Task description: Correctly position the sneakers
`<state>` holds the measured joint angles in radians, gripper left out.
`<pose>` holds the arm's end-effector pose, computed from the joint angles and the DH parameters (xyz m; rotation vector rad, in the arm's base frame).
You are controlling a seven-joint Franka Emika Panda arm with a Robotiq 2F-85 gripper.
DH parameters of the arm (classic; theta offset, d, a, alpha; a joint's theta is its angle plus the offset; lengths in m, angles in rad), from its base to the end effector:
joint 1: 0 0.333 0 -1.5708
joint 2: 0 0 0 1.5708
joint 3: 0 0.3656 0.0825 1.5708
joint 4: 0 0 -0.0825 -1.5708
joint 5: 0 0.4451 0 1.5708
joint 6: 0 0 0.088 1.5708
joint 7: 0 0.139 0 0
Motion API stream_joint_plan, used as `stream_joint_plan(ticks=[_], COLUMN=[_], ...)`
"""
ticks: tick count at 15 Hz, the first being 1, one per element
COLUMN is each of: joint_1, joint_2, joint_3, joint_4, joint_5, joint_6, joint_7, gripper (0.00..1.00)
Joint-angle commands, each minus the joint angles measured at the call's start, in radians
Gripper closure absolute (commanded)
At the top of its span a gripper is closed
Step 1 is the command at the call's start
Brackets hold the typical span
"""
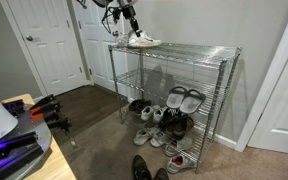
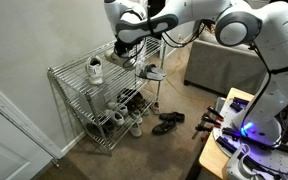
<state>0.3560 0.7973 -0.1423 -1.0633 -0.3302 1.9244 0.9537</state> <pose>0.8467 0.1911 0.3609 2.6868 -0.8143 0.4101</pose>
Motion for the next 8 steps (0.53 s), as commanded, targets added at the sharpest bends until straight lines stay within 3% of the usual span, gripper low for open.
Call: stream_joint_plan(ticks=[1,8], joint_1=[0.006,0.012], joint_2=[0.051,0.08], joint_3=[0.0,-0.021], joint_4=[0.099,0.126], joint_5=[-0.029,-0.018], joint_6=[-0.026,-0.038], joint_7=[-0.004,-0.002], gripper=[0.96,0.97])
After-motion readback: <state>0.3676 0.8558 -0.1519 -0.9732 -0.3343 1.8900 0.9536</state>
